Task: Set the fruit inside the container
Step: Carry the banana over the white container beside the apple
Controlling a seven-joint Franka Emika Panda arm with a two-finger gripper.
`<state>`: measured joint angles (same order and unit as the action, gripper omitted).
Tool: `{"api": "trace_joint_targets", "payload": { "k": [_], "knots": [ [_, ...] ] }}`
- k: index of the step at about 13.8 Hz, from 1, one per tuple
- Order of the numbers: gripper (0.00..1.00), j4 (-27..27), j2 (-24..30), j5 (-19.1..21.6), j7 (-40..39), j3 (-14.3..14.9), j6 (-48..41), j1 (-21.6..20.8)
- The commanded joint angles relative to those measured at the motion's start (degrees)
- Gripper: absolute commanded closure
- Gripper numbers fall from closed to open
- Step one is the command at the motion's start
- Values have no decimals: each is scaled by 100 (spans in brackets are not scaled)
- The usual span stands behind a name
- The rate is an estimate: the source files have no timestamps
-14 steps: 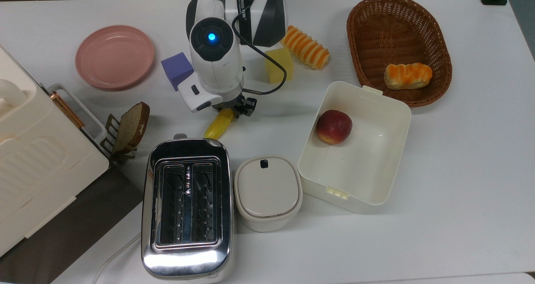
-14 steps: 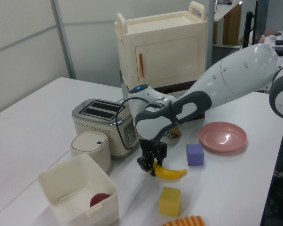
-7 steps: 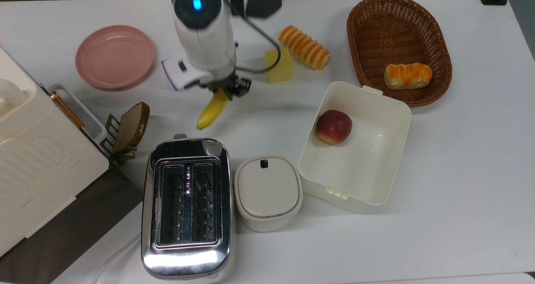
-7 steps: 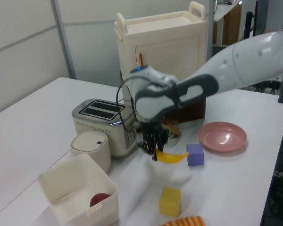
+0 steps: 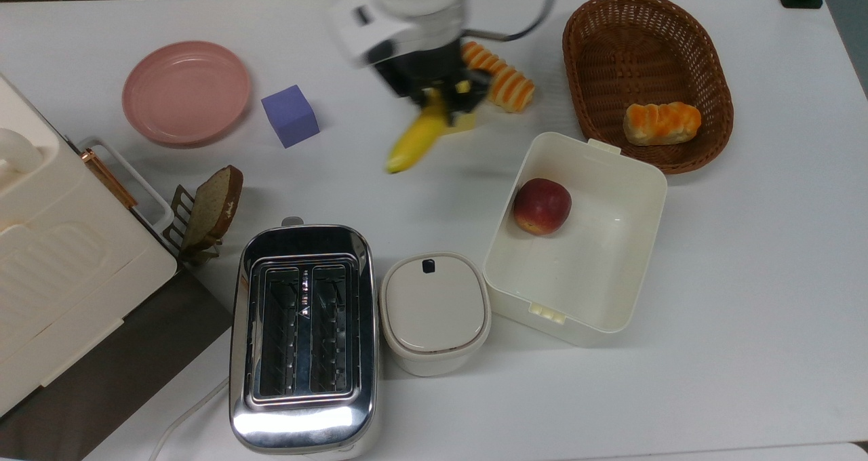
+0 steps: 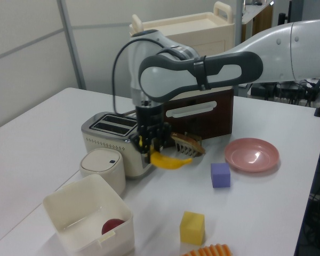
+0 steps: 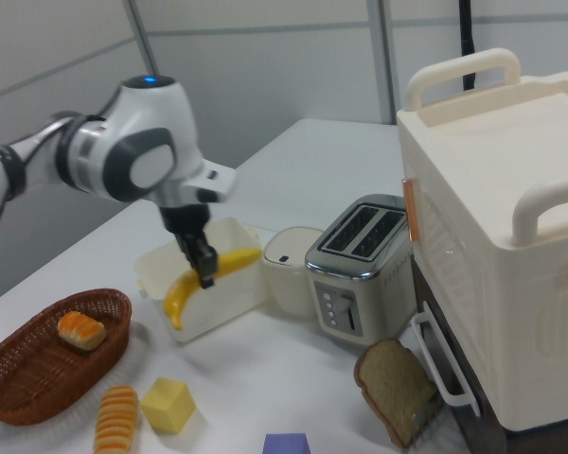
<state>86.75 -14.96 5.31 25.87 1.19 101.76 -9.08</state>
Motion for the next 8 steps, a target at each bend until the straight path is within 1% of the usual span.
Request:
{"api": "trace_joint_targets", "payload": {
  "k": [1, 4, 5, 7, 8],
  "knots": [
    [100, -220, -112, 41, 1224, 40, 2, -637],
    [100, -264, -200, 14, 2137, 48, 457, -1121],
    [97, -317, -287, -29, 2515, 57, 642, -1244],
    [87, -466, -533, -82, 3070, 57, 994, -1333],
    [79, -553, -656, -117, 3299, 57, 1108, -1351]
  ]
}}
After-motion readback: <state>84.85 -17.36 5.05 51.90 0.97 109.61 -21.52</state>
